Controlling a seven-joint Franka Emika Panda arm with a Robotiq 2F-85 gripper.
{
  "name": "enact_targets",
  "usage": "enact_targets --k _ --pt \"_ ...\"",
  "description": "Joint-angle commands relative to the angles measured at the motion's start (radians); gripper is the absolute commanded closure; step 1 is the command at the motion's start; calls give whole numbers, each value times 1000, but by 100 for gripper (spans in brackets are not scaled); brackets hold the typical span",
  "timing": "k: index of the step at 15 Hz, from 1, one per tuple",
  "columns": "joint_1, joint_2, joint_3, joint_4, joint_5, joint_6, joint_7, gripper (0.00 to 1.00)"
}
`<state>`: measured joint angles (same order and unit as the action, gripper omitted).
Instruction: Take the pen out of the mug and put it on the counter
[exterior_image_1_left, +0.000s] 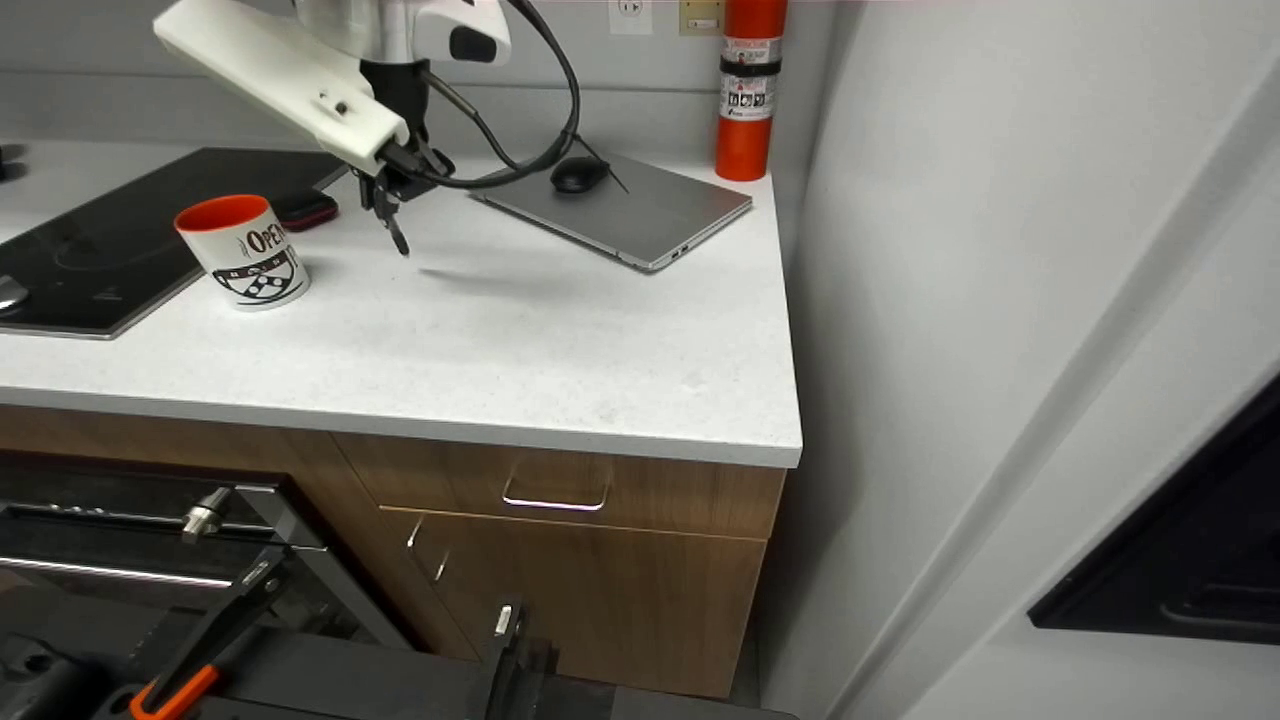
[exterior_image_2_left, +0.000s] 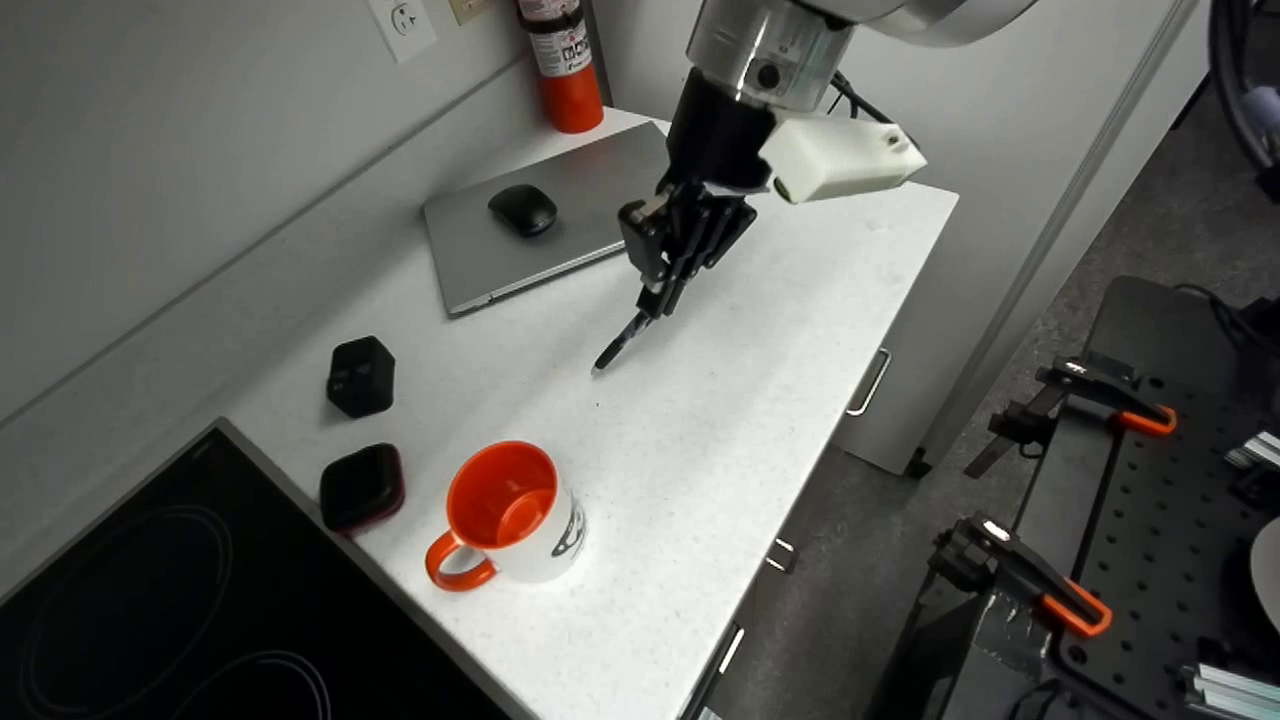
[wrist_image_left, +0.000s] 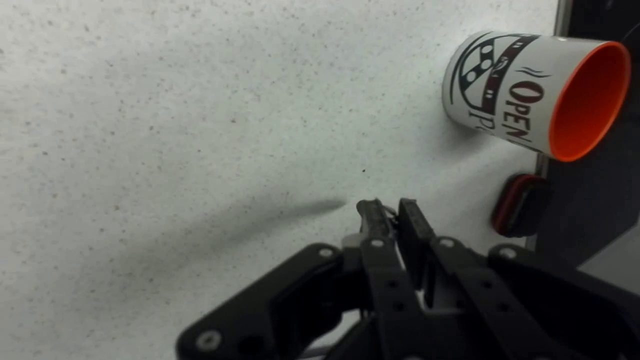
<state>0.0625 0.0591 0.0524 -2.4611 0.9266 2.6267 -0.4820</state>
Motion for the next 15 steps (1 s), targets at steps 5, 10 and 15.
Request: enact_targets --k 5,10,15 --pt "-6 222 21 119 -166 -22 210 63" --pt "-36 228 25 141 -224 -46 296 26" --pt "-64 215 26 159 -210 -93 287 0"
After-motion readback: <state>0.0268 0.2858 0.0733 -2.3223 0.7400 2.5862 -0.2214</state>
